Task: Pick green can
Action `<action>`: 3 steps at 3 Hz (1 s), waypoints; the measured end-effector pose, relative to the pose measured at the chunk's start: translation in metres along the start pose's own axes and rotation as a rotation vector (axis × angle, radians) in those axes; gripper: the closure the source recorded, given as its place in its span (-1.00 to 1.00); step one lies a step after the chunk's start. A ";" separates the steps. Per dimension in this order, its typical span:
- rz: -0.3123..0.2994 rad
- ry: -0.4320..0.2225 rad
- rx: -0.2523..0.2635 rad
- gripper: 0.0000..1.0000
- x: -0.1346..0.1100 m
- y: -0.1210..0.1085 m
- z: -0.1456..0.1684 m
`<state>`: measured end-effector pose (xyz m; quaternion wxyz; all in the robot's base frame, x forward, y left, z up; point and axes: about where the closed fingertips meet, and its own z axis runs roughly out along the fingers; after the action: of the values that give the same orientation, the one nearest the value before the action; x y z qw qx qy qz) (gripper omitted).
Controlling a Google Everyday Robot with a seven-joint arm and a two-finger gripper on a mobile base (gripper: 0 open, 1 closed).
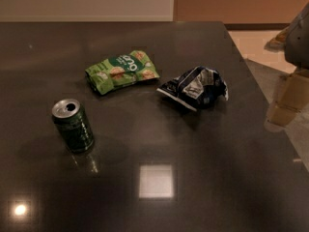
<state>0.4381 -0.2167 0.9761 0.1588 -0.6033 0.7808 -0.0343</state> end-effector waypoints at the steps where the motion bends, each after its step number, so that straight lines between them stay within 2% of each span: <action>1: 0.000 0.000 0.000 -1.00 0.000 0.000 0.000; 2: -0.016 -0.024 0.007 -1.00 -0.010 -0.001 -0.002; 3: -0.056 -0.080 0.010 -1.00 -0.042 0.000 0.000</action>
Offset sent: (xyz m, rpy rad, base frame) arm 0.0047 0.0184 0.0042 0.0355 -0.0095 0.0439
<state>0.4478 -0.1770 0.9846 0.1919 -0.6251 0.7563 -0.0183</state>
